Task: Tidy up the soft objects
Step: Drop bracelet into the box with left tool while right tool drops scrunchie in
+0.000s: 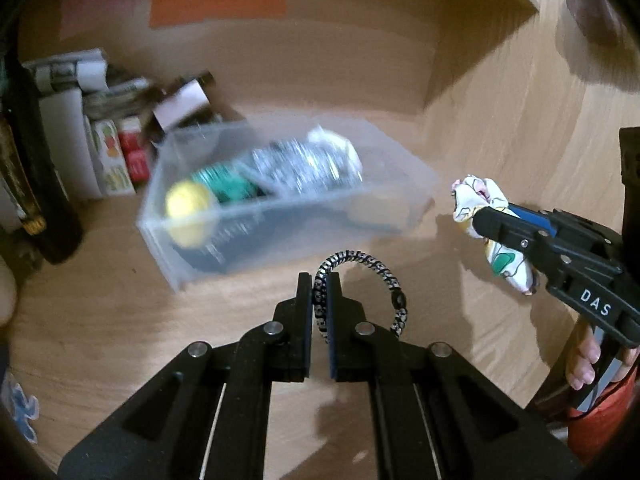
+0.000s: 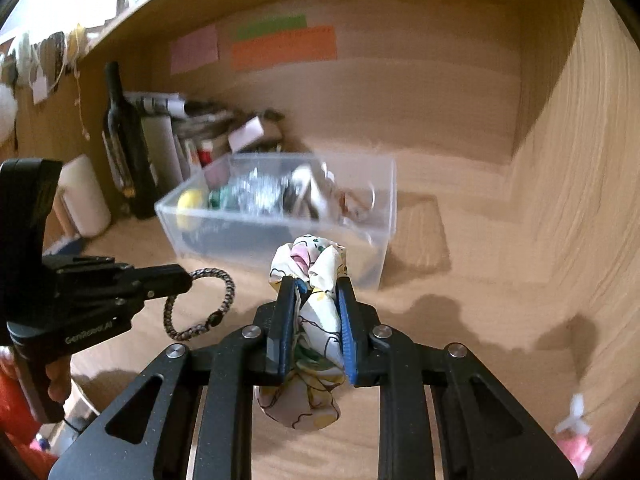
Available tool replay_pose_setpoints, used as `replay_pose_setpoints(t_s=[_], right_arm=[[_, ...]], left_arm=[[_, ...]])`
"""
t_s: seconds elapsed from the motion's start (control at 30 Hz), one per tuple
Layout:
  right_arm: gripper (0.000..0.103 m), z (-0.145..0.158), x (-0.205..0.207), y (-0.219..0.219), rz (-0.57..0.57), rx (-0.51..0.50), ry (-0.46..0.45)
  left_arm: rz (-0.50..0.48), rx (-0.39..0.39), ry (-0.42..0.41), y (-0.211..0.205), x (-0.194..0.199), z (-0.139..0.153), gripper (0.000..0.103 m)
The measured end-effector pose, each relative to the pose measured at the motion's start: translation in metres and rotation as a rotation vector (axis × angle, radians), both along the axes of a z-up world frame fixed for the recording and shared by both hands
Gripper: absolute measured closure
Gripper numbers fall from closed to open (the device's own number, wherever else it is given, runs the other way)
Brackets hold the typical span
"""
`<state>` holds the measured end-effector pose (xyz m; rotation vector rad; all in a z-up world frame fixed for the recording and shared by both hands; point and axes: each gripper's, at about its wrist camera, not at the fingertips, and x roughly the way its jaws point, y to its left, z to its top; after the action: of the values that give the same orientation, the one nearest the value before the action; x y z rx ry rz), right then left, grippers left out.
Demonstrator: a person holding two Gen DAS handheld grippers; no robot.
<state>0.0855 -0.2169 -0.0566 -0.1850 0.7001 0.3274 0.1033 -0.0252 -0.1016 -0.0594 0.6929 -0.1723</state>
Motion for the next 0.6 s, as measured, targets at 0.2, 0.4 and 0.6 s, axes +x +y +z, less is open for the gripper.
replay_pose_setpoints(t_s=[0.2, 0.4, 0.6], right_arm=[[0.085, 0.020, 0.018, 0.012, 0.011, 0.005, -0.062], [0.085, 0.039, 0.034, 0.028, 0.028, -0.007, -0.117], [0.085, 0.042, 0.057, 0.040, 0.034, 0.001, -0.132]], left_arm=[[0.056, 0.033, -0.116, 0.017, 0.010, 0.036, 0.098], [0.108, 0.035, -0.194, 0.034, 0.028, 0.067, 0.098], [0.145, 0.027, -0.193, 0.043, 0.056, 0.069, 0.098]])
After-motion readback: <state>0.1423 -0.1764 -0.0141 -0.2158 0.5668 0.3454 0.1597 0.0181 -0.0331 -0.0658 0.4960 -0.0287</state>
